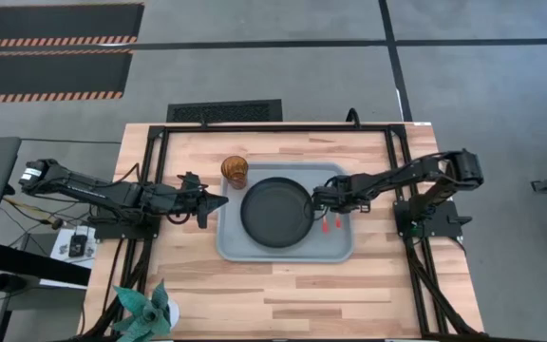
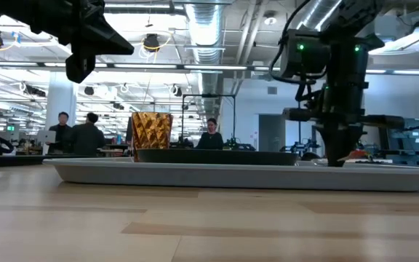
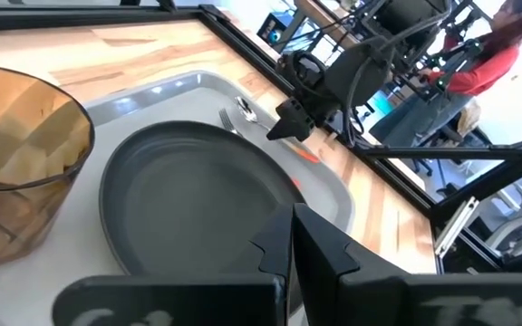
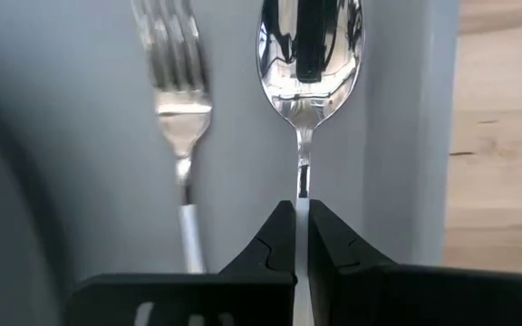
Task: Pick and place plate/cup/fork/spoon on tray
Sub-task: Put the orange spoon on the gray tray to the right side of the orange fork
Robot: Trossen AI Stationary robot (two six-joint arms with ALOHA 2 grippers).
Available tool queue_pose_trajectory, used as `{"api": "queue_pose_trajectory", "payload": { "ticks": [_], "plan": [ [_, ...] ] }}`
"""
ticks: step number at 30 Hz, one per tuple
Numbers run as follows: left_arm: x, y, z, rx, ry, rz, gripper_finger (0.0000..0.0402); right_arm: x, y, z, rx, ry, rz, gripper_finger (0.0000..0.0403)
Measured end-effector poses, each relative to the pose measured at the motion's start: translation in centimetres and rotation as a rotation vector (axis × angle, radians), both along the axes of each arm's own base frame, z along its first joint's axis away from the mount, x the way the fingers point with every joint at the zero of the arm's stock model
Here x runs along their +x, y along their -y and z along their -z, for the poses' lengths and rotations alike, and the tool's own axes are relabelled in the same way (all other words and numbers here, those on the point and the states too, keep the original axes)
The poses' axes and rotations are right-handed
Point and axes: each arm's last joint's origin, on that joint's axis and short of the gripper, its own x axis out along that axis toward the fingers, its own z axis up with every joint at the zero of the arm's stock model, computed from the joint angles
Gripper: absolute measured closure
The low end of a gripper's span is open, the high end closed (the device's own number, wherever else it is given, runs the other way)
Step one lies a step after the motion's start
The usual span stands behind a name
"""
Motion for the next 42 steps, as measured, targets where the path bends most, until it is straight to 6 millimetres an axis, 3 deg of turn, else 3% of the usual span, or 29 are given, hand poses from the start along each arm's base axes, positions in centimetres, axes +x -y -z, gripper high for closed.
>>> {"api": "queue_pose_trajectory", "payload": {
  "ticks": [32, 42],
  "plan": [
    [0.0, -0.1, 0.0, 0.001, 0.002, -0.027, 0.0401, -0.3, 0.5, 1.2, 0.028, -0.009, -0.026, 0.0381],
    [0.0, -0.1, 0.0, 0.001, 0.002, -0.028, 0.0401, -0.3, 0.5, 1.3, 0.038, -0.005, -0.027, 0.0352]
  ]
}}
